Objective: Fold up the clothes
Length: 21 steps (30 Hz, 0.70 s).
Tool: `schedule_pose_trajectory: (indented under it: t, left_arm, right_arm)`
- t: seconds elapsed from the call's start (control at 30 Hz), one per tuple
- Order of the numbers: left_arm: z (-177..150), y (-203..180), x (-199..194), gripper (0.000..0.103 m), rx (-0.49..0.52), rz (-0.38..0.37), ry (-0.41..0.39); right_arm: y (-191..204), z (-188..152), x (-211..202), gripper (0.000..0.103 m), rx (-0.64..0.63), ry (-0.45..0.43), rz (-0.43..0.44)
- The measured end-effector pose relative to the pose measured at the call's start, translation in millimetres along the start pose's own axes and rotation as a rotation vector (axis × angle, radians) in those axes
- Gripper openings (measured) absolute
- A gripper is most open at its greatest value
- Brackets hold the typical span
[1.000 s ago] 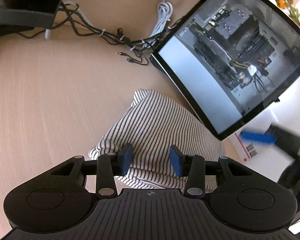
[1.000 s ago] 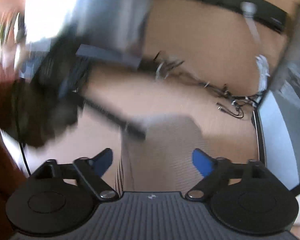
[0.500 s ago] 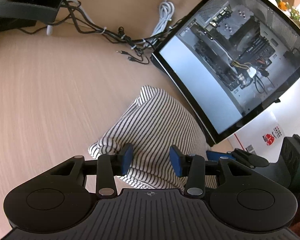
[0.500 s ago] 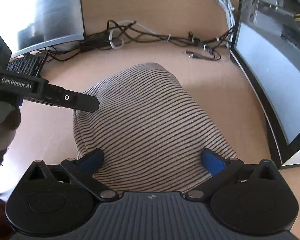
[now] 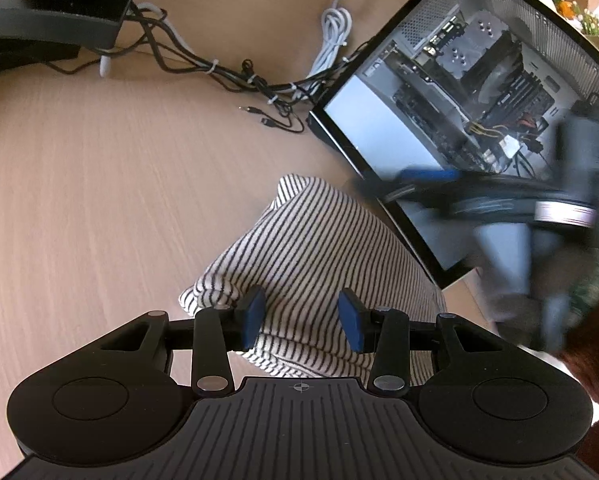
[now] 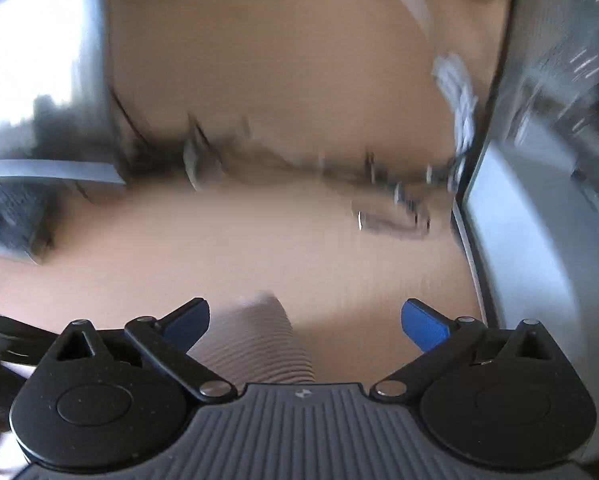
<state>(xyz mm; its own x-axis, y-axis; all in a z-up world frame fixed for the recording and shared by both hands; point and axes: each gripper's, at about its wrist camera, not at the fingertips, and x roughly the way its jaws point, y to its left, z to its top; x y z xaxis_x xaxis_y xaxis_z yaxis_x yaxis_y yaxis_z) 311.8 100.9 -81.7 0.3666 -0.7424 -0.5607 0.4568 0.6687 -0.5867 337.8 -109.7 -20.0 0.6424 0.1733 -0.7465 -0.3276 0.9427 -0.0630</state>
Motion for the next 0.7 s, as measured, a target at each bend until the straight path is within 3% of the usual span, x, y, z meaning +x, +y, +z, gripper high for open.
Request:
schedule_pose_trajectory:
  t: [0.07,0.17,0.47,0.7]
  left_arm:
    - [-1.0,-1.2,-0.1,0.045,0.009,0.016,0.000]
    - [-1.3,-0.6,-0.6,0.045,0.007,0.020,-0.002]
    - [0.9,2.2,3.2,0.046,0.003,0.005,-0.001]
    - [7.3,-4.2,10.5,0.047,0.058,0.034,0.002]
  right_arm:
    - [1.5,-2.8,31.3,0.103,-0.016,0.083,-0.023]
    - [-0.9,-5.7,38.7,0.103,0.011,0.092,-0.014]
    - [-21.6,-55.8,-16.3,0.103,0.141,0.052,0.027]
    - [3.4,-102.7,-36.3,0.103,0.220,0.064,-0.022]
